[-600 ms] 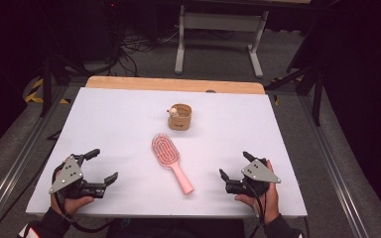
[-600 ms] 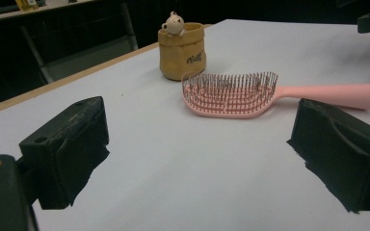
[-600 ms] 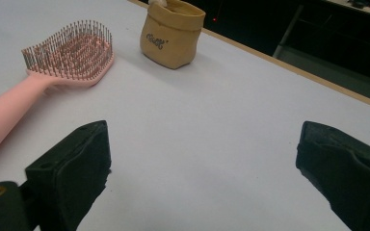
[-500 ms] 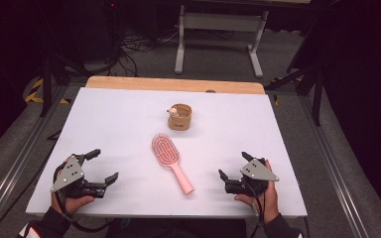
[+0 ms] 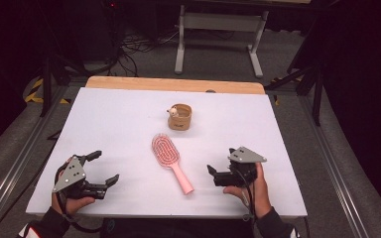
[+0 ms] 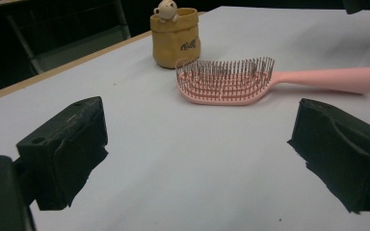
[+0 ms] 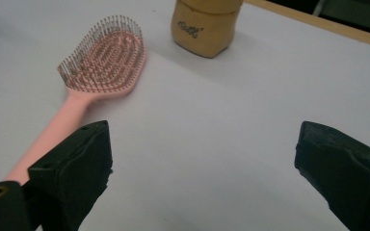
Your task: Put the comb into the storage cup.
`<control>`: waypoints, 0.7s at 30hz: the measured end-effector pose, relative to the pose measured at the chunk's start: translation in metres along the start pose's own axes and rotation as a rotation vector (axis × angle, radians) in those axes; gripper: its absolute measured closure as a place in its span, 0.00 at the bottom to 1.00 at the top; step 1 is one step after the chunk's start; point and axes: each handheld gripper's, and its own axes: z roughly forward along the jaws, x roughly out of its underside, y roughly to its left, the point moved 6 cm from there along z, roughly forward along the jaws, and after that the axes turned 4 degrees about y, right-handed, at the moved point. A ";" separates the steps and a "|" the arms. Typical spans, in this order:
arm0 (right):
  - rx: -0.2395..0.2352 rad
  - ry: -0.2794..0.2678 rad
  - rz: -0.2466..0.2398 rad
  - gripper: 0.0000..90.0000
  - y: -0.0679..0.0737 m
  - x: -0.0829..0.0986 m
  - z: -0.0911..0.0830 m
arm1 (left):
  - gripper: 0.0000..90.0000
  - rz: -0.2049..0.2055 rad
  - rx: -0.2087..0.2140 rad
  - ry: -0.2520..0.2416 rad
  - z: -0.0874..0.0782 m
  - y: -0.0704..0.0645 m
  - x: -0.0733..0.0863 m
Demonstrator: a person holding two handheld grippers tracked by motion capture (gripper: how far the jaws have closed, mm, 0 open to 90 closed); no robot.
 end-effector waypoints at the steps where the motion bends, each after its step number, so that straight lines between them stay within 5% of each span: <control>1: -0.007 0.006 0.000 0.08 0.003 -0.002 0.002 | 0.08 0.000 -0.003 -0.001 0.000 0.000 0.000; 11: -0.104 0.179 -0.018 0.13 0.057 -0.021 0.044 | 0.08 -0.011 0.005 0.003 -0.001 -0.001 0.001; 18: -0.126 0.296 -0.017 0.14 0.076 -0.016 0.076 | 0.07 -0.016 0.024 0.003 -0.001 -0.003 0.001; 21: -0.088 0.329 -0.023 0.14 0.076 -0.014 0.090 | 0.07 -0.011 0.027 0.004 0.000 -0.004 0.001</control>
